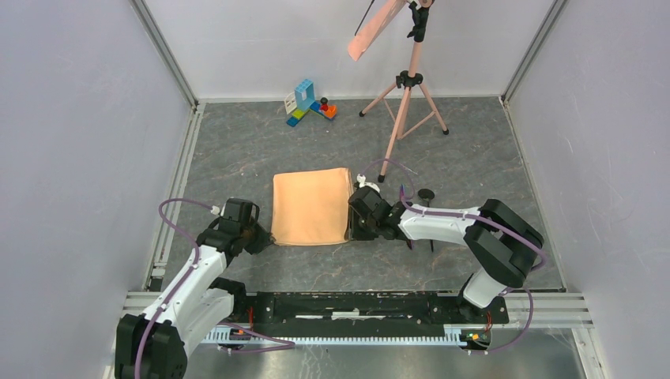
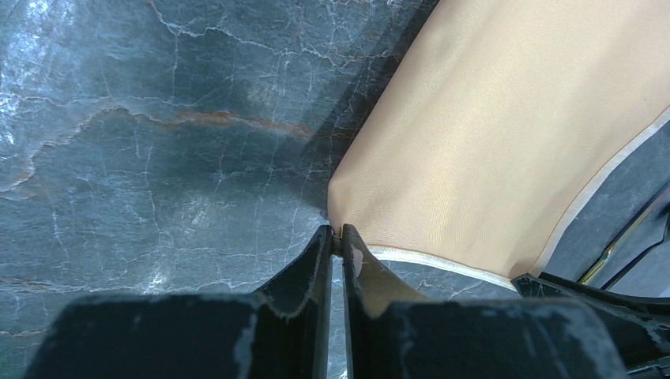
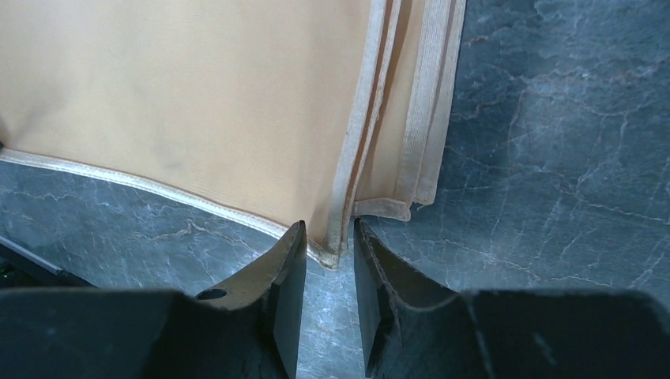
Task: Fold the napkin into a case and place the utensils inside
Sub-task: Smooth out the square-folded napkin at the center of the board.
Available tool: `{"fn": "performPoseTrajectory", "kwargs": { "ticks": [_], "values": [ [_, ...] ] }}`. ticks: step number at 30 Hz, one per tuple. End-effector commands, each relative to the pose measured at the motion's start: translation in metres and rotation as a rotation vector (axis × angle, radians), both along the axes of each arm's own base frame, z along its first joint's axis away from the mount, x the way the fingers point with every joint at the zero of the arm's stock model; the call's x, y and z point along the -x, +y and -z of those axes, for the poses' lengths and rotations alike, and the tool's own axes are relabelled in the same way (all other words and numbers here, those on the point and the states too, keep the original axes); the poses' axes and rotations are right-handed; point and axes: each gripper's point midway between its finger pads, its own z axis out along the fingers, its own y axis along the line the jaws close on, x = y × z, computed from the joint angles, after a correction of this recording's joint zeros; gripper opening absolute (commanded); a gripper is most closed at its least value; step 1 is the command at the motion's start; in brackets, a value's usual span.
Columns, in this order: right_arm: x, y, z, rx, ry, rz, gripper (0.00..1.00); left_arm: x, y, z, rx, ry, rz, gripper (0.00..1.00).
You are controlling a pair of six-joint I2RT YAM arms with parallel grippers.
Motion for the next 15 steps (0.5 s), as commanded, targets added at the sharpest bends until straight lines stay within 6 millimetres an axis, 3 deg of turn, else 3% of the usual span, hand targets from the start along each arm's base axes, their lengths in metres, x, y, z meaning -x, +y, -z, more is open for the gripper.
{"fn": "performPoseTrajectory", "kwargs": {
  "ticks": [1,10,15],
  "values": [
    [0.0016,0.0039,-0.0066,-0.057,-0.001,0.010,0.34,-0.0135,0.0001,-0.0123,-0.015,-0.061,0.026,0.15],
    [0.0036,-0.0001,-0.0067,-0.072,-0.007,0.029,0.30,-0.0125,0.0001,-0.0099,-0.013,-0.057,0.023,0.14],
    [-0.0006,0.0037,-0.0107,-0.098,-0.020,0.035,0.22,-0.0109,-0.0033,-0.0120,0.004,-0.056,0.036,0.14]
  ]
}}
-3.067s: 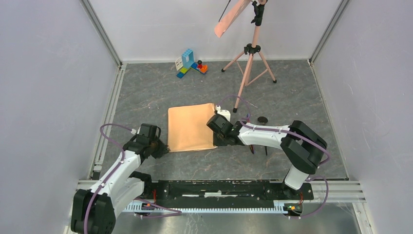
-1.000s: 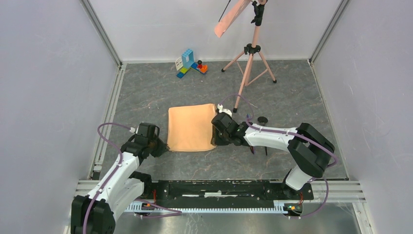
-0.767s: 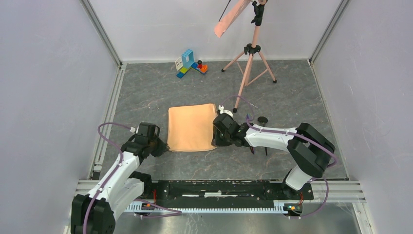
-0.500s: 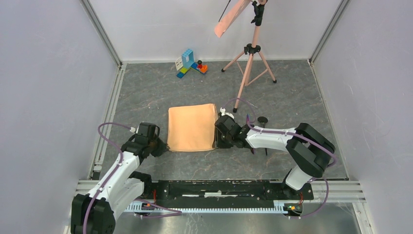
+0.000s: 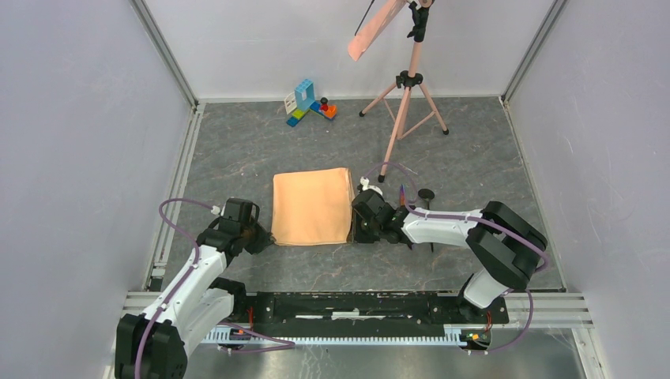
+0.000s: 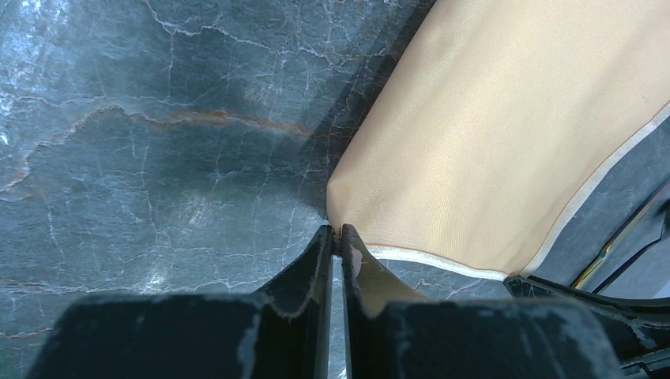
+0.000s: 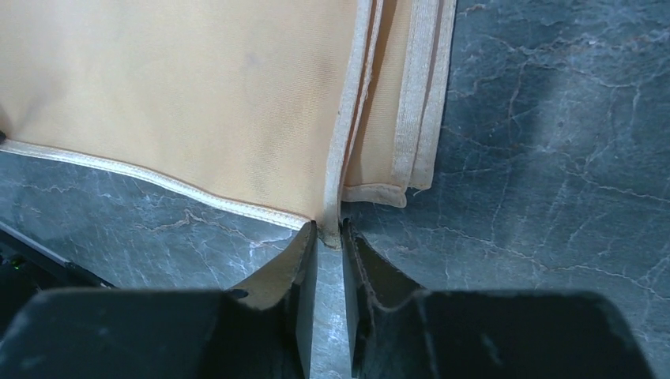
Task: Fold the napkin into a case and place the utensils inside
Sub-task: Smooth out the square-folded napkin at the center of the board.
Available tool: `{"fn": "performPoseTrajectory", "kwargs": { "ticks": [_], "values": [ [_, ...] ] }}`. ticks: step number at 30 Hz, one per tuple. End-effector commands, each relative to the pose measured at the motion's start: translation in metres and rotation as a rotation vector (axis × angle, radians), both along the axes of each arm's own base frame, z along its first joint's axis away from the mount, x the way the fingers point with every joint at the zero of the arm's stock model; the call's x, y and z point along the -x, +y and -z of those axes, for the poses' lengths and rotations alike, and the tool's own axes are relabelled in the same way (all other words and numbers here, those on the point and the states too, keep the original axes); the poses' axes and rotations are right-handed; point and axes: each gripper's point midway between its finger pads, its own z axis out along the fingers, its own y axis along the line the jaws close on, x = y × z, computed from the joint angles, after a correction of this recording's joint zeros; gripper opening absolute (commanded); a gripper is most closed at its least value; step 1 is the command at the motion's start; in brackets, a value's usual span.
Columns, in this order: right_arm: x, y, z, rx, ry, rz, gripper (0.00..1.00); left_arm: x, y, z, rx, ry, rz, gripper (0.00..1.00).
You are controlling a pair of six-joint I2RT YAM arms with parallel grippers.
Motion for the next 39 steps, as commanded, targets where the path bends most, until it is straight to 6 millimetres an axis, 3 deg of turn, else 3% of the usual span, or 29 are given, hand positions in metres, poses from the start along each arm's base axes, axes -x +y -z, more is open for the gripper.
{"fn": "performPoseTrajectory", "kwargs": {
  "ticks": [1,10,18,23,27,32,39],
  "values": [
    [-0.012,0.008,-0.018,-0.072,-0.053,0.024,0.20,-0.010,-0.002,-0.012,0.001,-0.055,0.032,0.14],
    [-0.013,0.007,-0.015,-0.087,-0.037,0.039,0.33,-0.010,-0.003,-0.010,0.007,-0.053,0.032,0.14],
    [-0.003,0.009,-0.003,-0.098,0.019,0.025,0.32,-0.010,-0.003,-0.010,0.004,-0.055,0.031,0.14],
    [-0.008,0.009,-0.006,-0.109,-0.004,0.037,0.23,-0.009,-0.002,-0.008,0.001,-0.051,0.027,0.14],
    [-0.011,0.010,-0.014,-0.121,-0.025,0.032,0.00,-0.009,-0.001,-0.008,-0.003,-0.050,0.023,0.15],
    [-0.020,0.009,-0.026,-0.130,-0.082,0.038,0.00,-0.008,0.001,-0.009,-0.009,-0.049,0.018,0.18],
    [-0.023,0.010,-0.038,-0.165,-0.108,0.031,0.00,-0.005,0.001,-0.006,-0.003,-0.051,0.011,0.43]
  ]
}}
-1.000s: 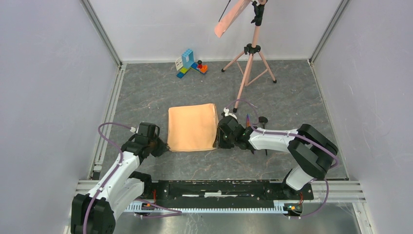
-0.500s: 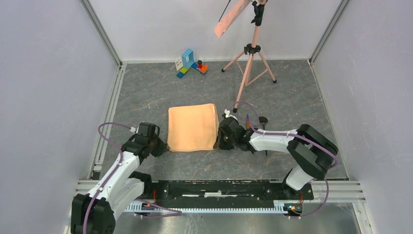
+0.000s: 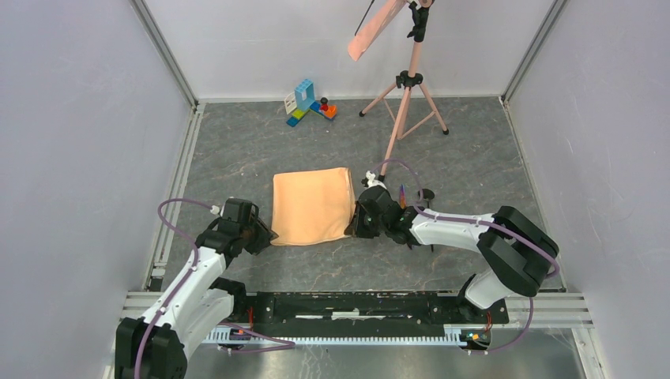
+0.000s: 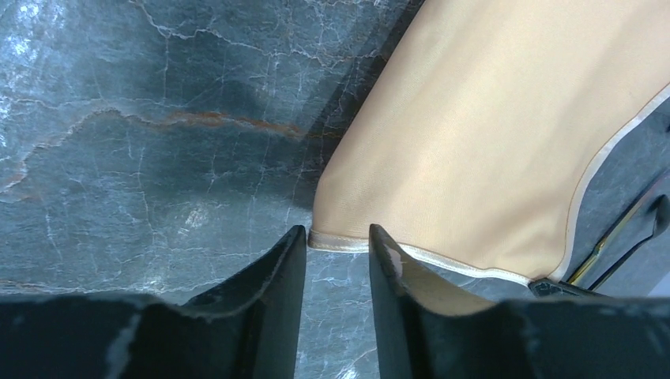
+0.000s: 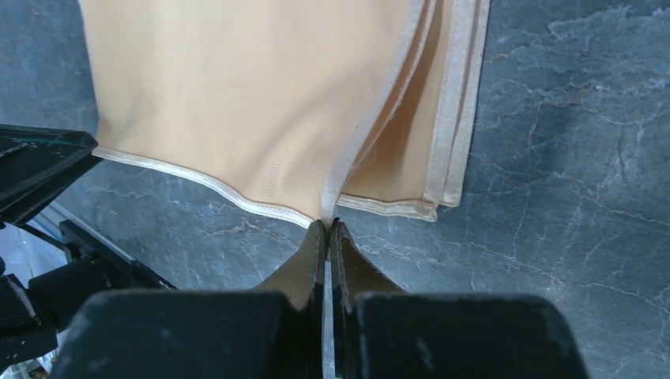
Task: Fold the napkin into a case and place the utensils inside
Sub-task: Smooth out the square-folded napkin at the center of the board.
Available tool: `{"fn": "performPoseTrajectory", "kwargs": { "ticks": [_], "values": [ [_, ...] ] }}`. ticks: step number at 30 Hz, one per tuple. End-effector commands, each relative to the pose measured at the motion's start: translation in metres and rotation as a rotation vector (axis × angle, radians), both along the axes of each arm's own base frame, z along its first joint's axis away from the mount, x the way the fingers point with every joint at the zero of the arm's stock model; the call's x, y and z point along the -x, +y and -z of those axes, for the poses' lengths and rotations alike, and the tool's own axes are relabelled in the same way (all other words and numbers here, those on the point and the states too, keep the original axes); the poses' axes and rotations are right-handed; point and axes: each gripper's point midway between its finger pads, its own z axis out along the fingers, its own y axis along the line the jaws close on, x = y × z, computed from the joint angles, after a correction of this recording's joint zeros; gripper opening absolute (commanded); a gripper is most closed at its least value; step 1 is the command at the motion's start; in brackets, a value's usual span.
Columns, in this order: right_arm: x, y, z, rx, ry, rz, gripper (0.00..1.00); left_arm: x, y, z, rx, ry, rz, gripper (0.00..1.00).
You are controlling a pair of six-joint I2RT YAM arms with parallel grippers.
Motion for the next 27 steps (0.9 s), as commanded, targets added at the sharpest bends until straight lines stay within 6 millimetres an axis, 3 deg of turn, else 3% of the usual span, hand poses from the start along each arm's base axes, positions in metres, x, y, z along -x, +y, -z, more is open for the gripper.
{"fn": "performPoseTrajectory", "kwargs": {
  "ticks": [1,12,14,17,21,27],
  "values": [
    [-0.010,0.005,-0.015,-0.043,-0.058,-0.001,0.00,-0.005,0.002,-0.003,-0.008,-0.035,0.009,0.44],
    [-0.011,0.007,-0.015,-0.052,-0.061,-0.003,0.00,-0.004,-0.001,0.010,0.000,-0.011,0.011,0.51],
    [-0.011,0.007,-0.015,-0.053,-0.063,-0.004,0.00,-0.006,-0.003,0.010,0.008,-0.017,0.013,0.46],
    [-0.015,0.010,-0.020,-0.060,-0.083,-0.012,0.00,-0.012,-0.004,0.006,0.009,-0.033,0.024,0.31],
    [-0.028,0.019,-0.043,-0.105,-0.160,-0.029,0.00,-0.024,-0.007,-0.013,0.011,-0.086,0.040,0.11],
    [-0.063,0.021,-0.088,-0.257,-0.292,-0.021,0.00,-0.054,-0.016,-0.056,0.030,-0.181,0.063,0.04]
  ]
}}
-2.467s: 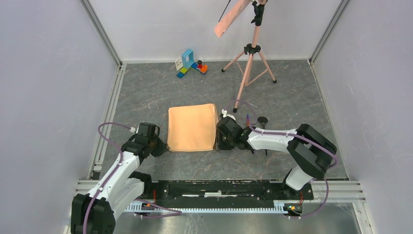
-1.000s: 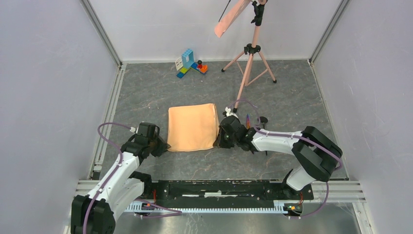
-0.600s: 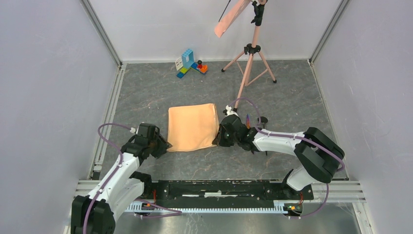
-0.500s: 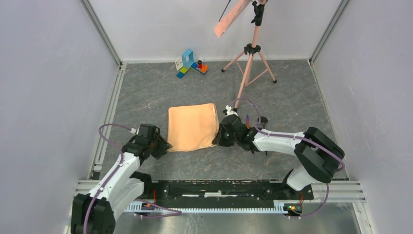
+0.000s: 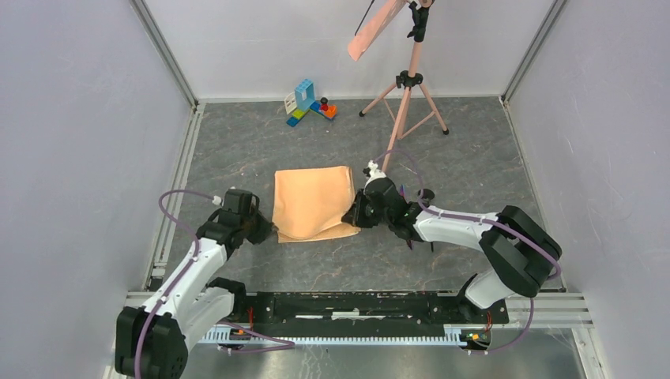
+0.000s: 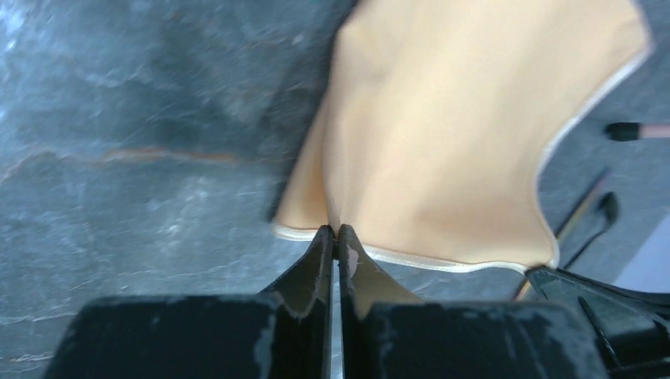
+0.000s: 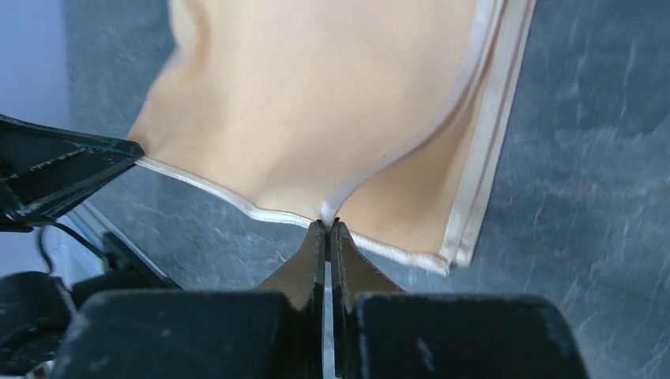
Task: Fold the napkin into a case and place the utensils inside
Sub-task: Smooth out the square-folded napkin at the center of the board.
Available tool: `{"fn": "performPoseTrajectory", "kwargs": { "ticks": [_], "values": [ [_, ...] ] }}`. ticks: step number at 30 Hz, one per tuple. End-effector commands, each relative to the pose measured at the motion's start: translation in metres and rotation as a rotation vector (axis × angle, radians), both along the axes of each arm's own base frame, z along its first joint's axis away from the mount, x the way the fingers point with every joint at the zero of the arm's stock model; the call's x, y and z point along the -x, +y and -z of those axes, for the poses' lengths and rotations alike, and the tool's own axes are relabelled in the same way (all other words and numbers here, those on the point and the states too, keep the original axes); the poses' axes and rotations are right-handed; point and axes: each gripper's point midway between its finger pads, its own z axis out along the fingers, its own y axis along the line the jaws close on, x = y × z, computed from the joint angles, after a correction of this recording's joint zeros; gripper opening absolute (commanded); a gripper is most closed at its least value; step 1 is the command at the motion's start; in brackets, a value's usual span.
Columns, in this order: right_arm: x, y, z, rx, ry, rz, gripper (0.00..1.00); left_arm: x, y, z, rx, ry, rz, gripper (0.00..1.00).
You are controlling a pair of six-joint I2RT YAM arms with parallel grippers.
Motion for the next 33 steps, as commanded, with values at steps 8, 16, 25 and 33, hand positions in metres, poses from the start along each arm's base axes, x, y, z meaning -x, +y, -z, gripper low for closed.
{"fn": "performPoseTrajectory", "kwargs": {
  "ticks": [8,16,25,33],
  "values": [
    [-0.142,0.010,-0.127,-0.251,-0.389,0.029,0.00,-0.128,-0.004,-0.123,0.062,-0.296,0.022,0.02],
    [-0.234,0.017,-0.171,-0.272,-0.539,0.017,0.00,-0.234,-0.008,-0.168,0.127,-0.429,0.081,0.02],
    [-0.278,0.030,-0.185,-0.281,-0.588,-0.017,0.00,-0.292,-0.023,-0.180,0.206,-0.461,0.206,0.02],
    [-0.254,0.021,-0.167,-0.289,-0.515,-0.025,0.00,-0.270,-0.019,-0.159,0.188,-0.372,0.211,0.02]
  ]
}}
